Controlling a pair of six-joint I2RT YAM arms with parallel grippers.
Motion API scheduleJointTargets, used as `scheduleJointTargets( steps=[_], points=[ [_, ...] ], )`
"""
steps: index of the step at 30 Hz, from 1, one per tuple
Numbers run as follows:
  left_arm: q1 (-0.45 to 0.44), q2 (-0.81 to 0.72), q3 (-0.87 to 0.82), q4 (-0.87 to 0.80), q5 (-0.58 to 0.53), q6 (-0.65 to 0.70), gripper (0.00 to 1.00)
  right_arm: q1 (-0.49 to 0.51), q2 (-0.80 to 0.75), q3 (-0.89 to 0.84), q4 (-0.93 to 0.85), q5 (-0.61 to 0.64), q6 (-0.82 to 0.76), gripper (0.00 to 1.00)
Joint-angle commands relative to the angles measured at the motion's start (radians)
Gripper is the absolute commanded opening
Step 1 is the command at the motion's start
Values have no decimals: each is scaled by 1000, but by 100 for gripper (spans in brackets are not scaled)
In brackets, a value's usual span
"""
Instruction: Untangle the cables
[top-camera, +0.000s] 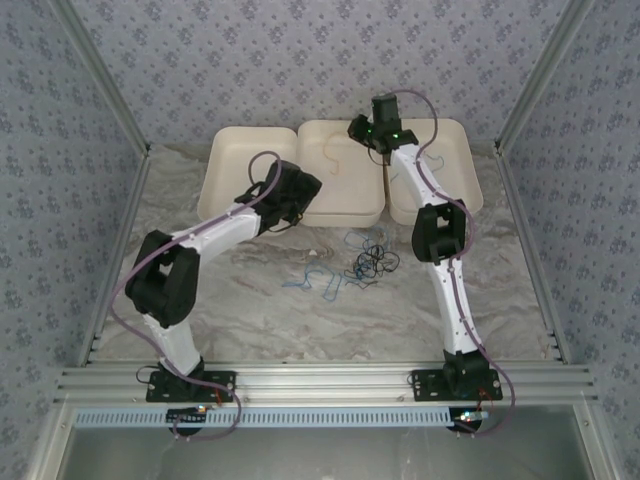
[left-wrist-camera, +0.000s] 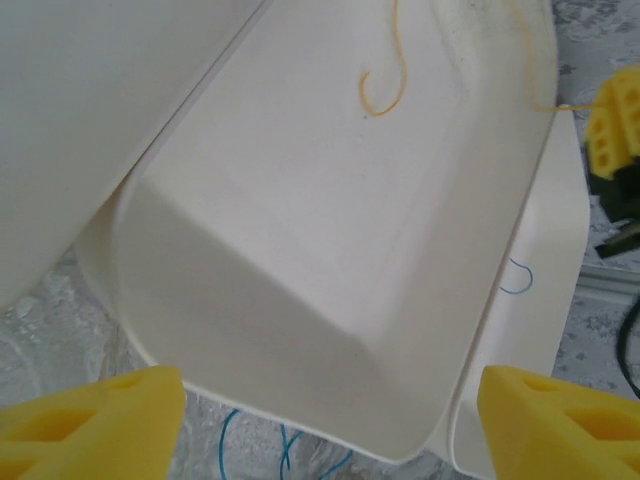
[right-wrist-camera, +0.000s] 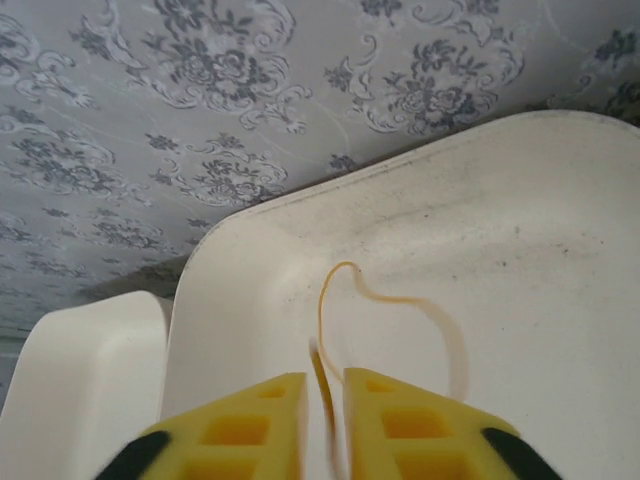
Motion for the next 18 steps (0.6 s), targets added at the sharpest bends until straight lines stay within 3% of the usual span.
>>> scheduleJointTargets(
  steps=[1,4,11,15,18],
  points=[
    [-8,-139,-7,-99,-54,61,78,18,-9,70,-60,-15,-47,40],
    [-13,-245,-57,-147,-110,83,78,35,-50,79,-110,12,-69,51],
    [-30,-400,-135,-281,-131,178,75,86,-258,-66,-155,121,-130,51],
    [-41,-429,-209,-341,-100,217,69,113,-445,-280,-97,165,-145,52],
    [-47,-439,-299,-351,-50,230,69,142,-662,-574,-4,203,-132,52]
  ],
)
